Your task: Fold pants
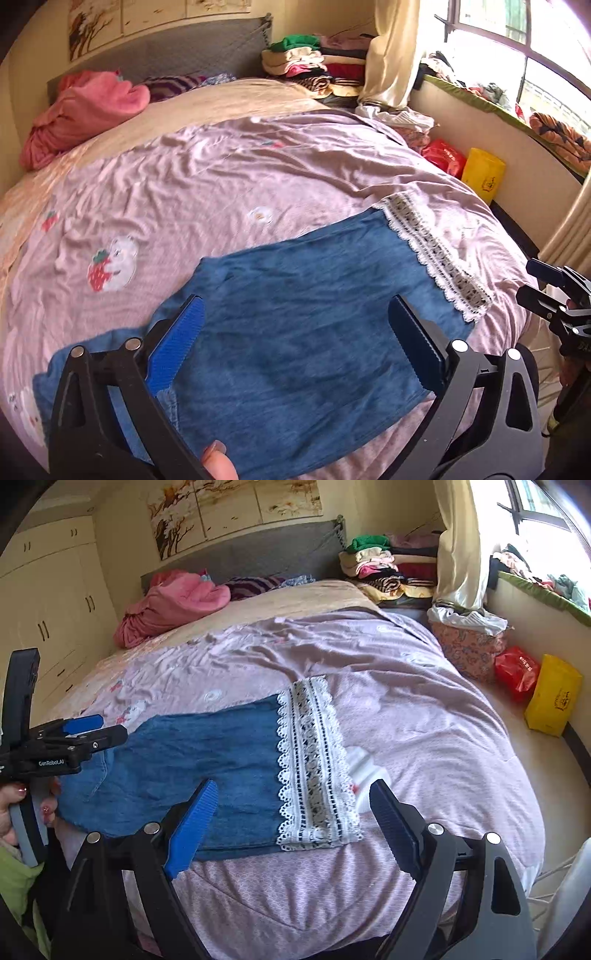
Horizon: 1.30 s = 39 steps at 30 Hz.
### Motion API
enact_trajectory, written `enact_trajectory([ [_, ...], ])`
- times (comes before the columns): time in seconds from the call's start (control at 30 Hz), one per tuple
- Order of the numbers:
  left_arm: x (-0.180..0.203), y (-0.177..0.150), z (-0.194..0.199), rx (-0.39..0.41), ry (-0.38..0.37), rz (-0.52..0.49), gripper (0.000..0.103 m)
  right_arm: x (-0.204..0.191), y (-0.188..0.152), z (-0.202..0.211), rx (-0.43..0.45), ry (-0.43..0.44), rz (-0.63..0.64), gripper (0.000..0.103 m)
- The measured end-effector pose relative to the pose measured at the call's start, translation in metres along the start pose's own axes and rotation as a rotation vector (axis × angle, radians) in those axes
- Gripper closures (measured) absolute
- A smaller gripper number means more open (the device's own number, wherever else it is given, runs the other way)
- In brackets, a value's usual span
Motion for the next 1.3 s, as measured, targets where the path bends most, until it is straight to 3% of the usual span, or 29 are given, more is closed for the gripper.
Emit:
enact_trajectory([
  [0.63,0.035,0.036,-0.057,-0.044,-0.053,-0.091,0.010,0.023,0.001,-0.023,-0.029,0.000,-0.074,0.019],
  [0.93,0.063,0.054,-0.106,-0.127,-0.124,-0.155,0.010,0.023,-0.005,-0.045,-0.071,0.030,-0.103,0.019],
  [1.17,0.099,0.065,-0.152,-0.221,-0.235,-0.171,0.010,0.016,-0.013,-0.065,-0.116,0.070,-0.112,0.019],
  [1.3,0.103,0.067,-0.177,-0.267,-0.207,-0.162,0.010,0.011,-0.018,-0.078,-0.147,0.100,-0.115,0.019],
])
Point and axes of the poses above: each gripper's, at about its wrist camera, not at the fingertips, and z roughly against the way its jaws point, x to its right, y to its top, the point moved 10 cm from there along -z, roughly the way its jaws point, and after that the axes turned 13 degrees about -y, right-handed, at the moved point
